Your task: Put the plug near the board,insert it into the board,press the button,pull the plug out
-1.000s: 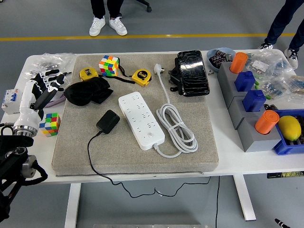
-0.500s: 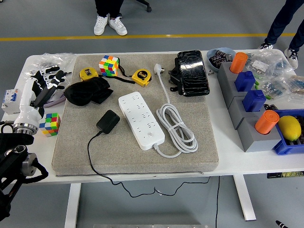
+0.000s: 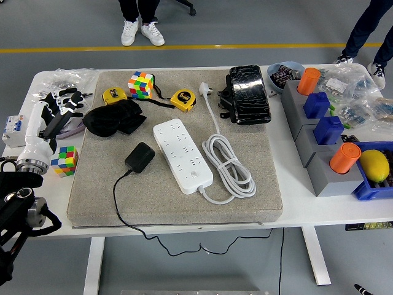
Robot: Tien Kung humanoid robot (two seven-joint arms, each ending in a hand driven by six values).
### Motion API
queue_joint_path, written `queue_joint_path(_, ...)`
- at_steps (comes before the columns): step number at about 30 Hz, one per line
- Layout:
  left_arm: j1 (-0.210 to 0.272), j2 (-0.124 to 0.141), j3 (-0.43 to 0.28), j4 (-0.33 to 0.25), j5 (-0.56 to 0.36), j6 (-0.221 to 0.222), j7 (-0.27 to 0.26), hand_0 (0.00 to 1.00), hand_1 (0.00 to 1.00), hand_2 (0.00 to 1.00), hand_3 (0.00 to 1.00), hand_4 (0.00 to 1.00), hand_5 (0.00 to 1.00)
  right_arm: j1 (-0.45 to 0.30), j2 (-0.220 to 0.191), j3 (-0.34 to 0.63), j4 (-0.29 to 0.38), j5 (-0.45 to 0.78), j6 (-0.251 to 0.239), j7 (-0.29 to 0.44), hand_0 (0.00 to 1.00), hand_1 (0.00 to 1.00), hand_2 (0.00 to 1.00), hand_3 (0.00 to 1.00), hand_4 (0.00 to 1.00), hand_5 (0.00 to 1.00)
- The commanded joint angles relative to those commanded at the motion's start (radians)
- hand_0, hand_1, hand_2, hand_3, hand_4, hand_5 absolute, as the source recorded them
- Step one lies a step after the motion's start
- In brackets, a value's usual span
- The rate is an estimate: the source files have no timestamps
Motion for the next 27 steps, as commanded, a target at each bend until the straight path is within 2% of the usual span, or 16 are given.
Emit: queue_joint_path(27,-0.008,-0.002,-0.009,-0.012,-0.005,-0.002,0.01,0.442,0.573,0.578,0.651,0.886,0.558,0.008,0.001,0.008,-0.001,-0.001,0.002,-0.008,0.569,0.641,0.618,0.546,0.945,0.517)
